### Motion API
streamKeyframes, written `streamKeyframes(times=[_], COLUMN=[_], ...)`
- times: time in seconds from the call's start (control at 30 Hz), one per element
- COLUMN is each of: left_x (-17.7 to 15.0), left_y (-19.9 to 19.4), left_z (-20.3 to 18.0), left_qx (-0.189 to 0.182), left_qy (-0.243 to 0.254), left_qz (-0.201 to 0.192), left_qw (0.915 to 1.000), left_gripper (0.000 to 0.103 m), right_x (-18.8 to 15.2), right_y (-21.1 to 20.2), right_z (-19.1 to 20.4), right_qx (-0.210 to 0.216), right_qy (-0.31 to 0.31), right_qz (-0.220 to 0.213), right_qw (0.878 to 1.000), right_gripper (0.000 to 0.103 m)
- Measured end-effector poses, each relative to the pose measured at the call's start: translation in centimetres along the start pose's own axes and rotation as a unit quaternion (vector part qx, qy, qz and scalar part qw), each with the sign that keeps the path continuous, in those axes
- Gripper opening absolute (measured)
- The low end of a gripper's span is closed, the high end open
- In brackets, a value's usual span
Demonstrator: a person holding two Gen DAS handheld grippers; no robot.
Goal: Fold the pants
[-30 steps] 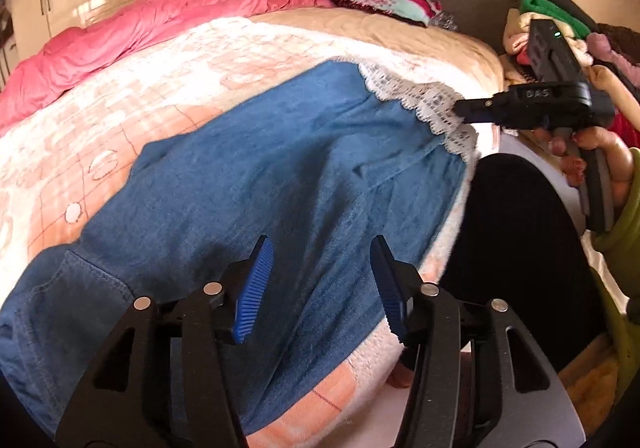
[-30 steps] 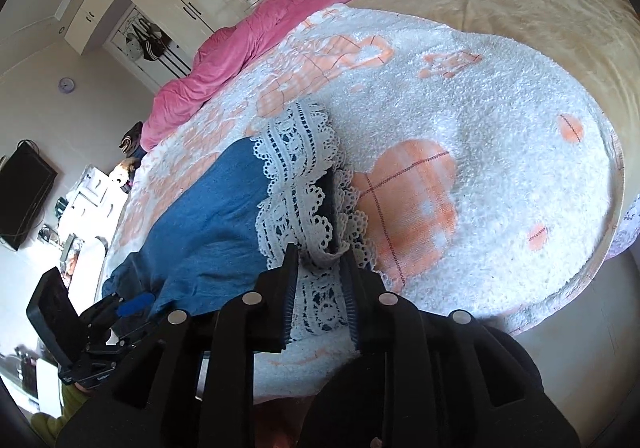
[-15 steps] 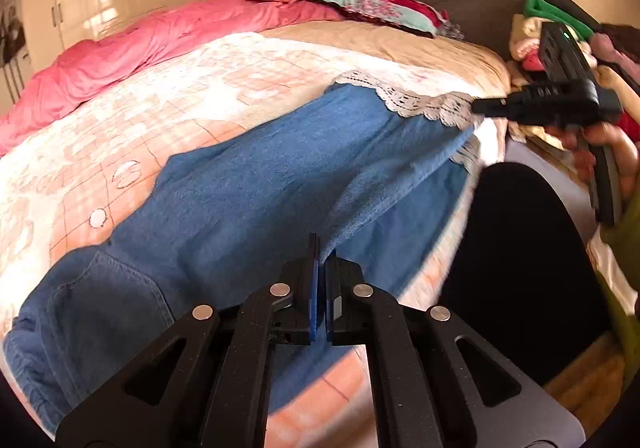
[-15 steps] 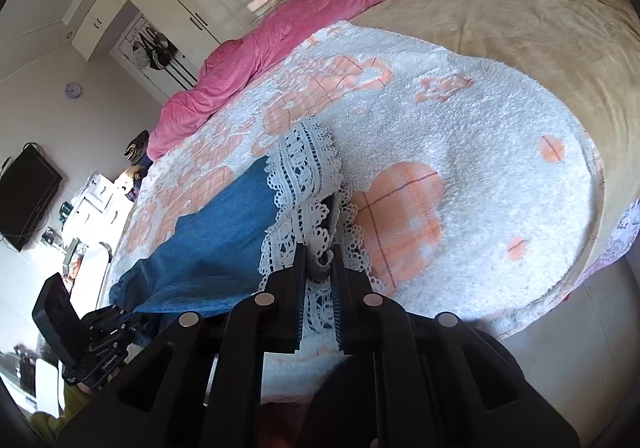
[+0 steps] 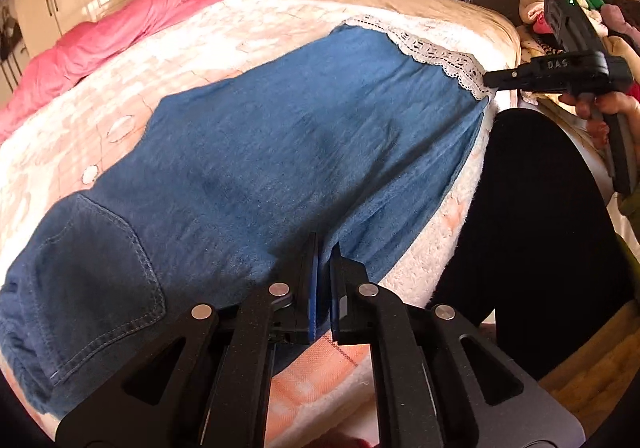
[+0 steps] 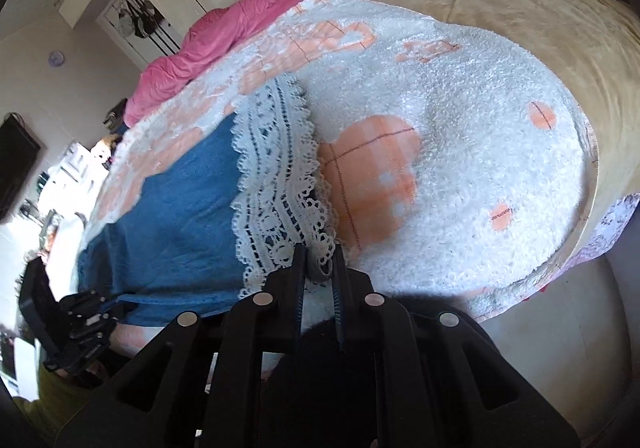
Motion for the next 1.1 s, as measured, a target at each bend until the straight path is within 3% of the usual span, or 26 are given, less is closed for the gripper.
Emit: streamKeyframes(times=[0.07,0.13,0.17,0.23,0.37,0.43,0.5,0.57,0.6,0.63,0.73,0.87,0.93,1.0,1.07,1.1], left_x=[0.0,0.0,-0.2,-0.4,-0.8,-1.1,-1.5,-2.3,-2.8,-3.6,-5.5,-6.7,-7.0,-6.9,-6.6,-6.5], left_y=[-0.3,-0.5,-0.7,-1.4,-3.5,-4.9,-6.6,-8.2,-8.7,-9.2,-9.4,-8.0,-6.8,-5.6,-4.3,-3.9], left_z=[-0.3,-0.4,-0.5,-0.5,0.7,2.3,4.7,7.8,9.1,11.0,14.6,17.3,17.9,17.7,17.4,17.3], left_qx=[-0.001,-0.003,-0.004,-0.009,-0.013,0.005,0.054,0.094,0.106,0.123,0.164,0.195,0.208,0.211,0.2,0.2], left_qy=[0.005,0.005,0.003,-0.003,-0.038,-0.065,-0.097,-0.145,-0.167,-0.204,-0.273,-0.325,-0.34,-0.341,-0.339,-0.338], left_qz=[-0.003,-0.002,-0.001,-0.004,-0.02,-0.037,-0.055,-0.062,-0.062,-0.056,-0.025,0.02,0.046,0.057,0.062,0.065], left_qw=[1.0,1.0,1.0,0.9999,0.999,0.9972,0.9923,0.983,0.9782,0.9696,0.9474,0.9252,0.9159,0.9141,0.9172,0.9173], left_gripper=[0.002,0.006,0.009,0.019,0.026,0.039,0.046,0.05,0.057,0.063,0.065,0.073,0.08,0.079,0.06,0.04], right_x=[-0.1,0.0,0.2,0.6,0.9,0.8,0.6,0.3,-0.1,-0.2,-1.0,-2.0,-2.4,-2.4,-2.5,-2.6], right_y=[-0.1,-0.9,-1.6,-3.1,-2.5,-0.5,1.8,3.8,4.9,5.6,7.9,8.5,8.2,8.2,8.4,8.4], right_z=[-0.1,-0.3,0.0,1.5,5.4,7.6,9.4,10.6,11.3,11.6,12.1,11.6,11.5,11.3,11.2,11.3], right_qx=[-0.01,-0.025,-0.032,-0.03,0.004,0.023,0.037,0.045,0.045,0.045,0.04,0.032,0.035,0.034,0.034,0.033], right_qy=[0.003,0.02,0.019,-0.009,-0.08,-0.118,-0.148,-0.172,-0.185,-0.193,-0.208,-0.204,-0.202,-0.199,-0.197,-0.199], right_qz=[0.0,-0.004,-0.014,-0.039,-0.04,-0.015,0.015,0.038,0.05,0.057,0.083,0.096,0.093,0.092,0.093,0.094], right_qw=[1.0,0.999,0.999,0.999,0.996,0.993,0.988,0.983,0.98,0.979,0.974,0.974,0.974,0.975,0.976,0.975], right_gripper=[0.022,0.037,0.037,0.04,0.051,0.054,0.056,0.059,0.061,0.062,0.062,0.063,0.072,0.073,0.074,0.075])
Point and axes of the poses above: each gripper's, at about its wrist camera, not at the fingertips, and y roughly the way its jaws point, z to its left, x to its top, the point moved 2 cm from there along y, roughly the way its jaws point, and after that the axes turned 12 degrees about x, right-handed, at the moved point
